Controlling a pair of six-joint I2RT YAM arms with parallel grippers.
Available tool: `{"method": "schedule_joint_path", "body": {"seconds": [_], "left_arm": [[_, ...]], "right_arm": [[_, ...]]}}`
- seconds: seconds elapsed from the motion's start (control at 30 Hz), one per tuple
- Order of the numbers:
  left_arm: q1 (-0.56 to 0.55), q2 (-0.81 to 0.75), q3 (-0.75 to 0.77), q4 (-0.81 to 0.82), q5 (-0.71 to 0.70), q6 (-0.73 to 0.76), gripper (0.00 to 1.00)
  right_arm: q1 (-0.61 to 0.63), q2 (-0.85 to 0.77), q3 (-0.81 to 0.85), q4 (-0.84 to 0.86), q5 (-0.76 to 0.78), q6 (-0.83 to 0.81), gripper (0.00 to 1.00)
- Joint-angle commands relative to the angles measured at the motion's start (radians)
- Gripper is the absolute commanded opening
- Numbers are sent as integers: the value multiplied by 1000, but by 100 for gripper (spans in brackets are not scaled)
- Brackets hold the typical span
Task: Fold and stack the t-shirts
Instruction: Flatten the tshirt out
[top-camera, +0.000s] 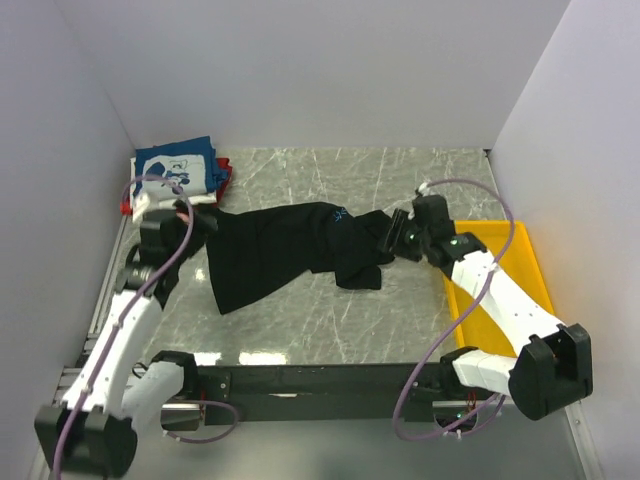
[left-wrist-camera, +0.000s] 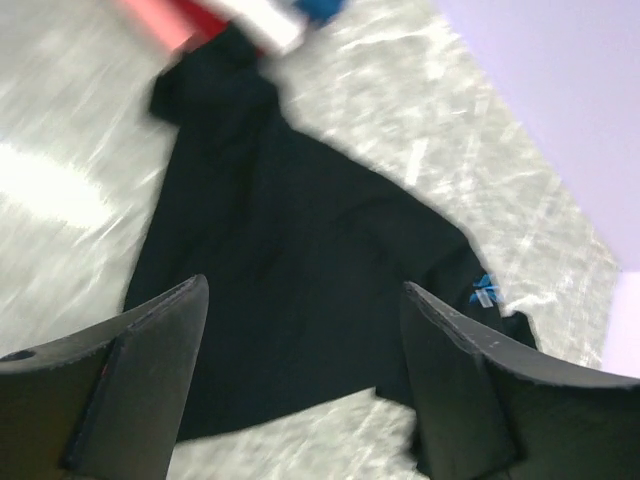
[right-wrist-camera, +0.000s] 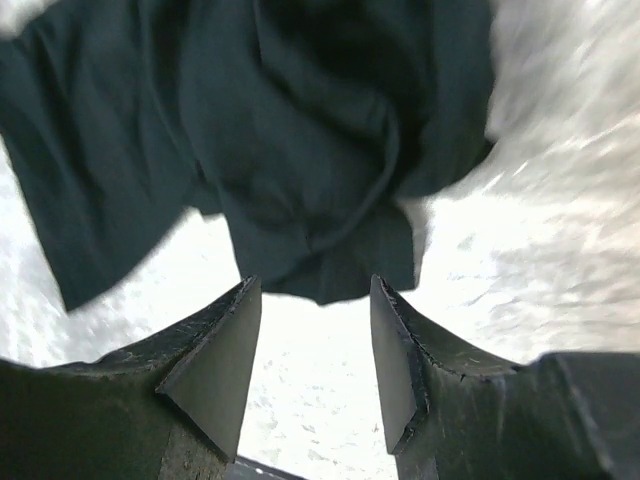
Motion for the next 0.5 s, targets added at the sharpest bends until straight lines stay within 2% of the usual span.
{"method": "schedule_joint_path", "body": {"seconds": [0.0,0.1,0.23,0.33,0.47], "left_arm": [[1,-82,-130,-53,-96,-144,80],[-1,-148,-249,-88,-144,-215,75],[-11,-171,-324,-125,-181,-270,70],[-47,-174,-374,-154,-221,-313,69],[-151,-168,-430,-136,-253,-394,67]], "right_arm": [[78,-15,-78,124,33,50,54],[139,8,-97,142,72,70,54],[160,48,-100,161,81,79,53],[161,65,-113,181,79,85,52],[166,76,-124,211,76,90,52]]}}
